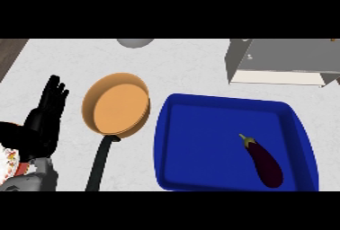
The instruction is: Pick the pear from the tray and place it in the tiered shelf
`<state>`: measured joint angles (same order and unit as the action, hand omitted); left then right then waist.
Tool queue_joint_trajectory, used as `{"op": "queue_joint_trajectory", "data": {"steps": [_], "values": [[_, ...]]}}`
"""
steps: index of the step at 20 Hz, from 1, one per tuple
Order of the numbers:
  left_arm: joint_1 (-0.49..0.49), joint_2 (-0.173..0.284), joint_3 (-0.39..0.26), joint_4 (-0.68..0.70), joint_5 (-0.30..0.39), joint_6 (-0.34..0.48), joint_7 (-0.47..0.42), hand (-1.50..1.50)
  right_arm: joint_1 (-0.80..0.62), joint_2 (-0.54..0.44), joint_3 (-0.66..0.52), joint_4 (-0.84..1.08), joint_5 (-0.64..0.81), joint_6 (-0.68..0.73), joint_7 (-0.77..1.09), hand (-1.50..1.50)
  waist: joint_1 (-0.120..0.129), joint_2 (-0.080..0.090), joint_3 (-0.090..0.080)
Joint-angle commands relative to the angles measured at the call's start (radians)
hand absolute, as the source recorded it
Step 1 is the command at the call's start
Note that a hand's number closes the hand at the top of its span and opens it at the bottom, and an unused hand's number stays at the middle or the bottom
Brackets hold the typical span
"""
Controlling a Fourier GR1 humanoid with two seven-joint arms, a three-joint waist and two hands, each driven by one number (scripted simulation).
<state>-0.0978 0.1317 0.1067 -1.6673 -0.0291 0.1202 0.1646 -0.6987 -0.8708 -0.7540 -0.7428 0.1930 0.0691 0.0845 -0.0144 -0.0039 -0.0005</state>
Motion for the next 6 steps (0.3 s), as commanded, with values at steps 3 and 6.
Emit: {"op": "queue_joint_trajectory", "data": {"steps": [3, 6], "values": [[0.008, 0.023, 0.025, -0.023, 0.04, -0.041, 0.006, 0.0, 0.126, -0.111, -0.053, -0.003, -0.099, 0.162, -0.036, -1.5, 0.012, 0.003, 0.001], [0.001, -0.013, -0.03, -0.033, -0.02, -0.003, 0.025, 0.0, 0.125, -0.116, -0.056, 0.005, -0.142, 0.145, -0.028, -1.5, 0.016, 0.004, 0.001]]}}
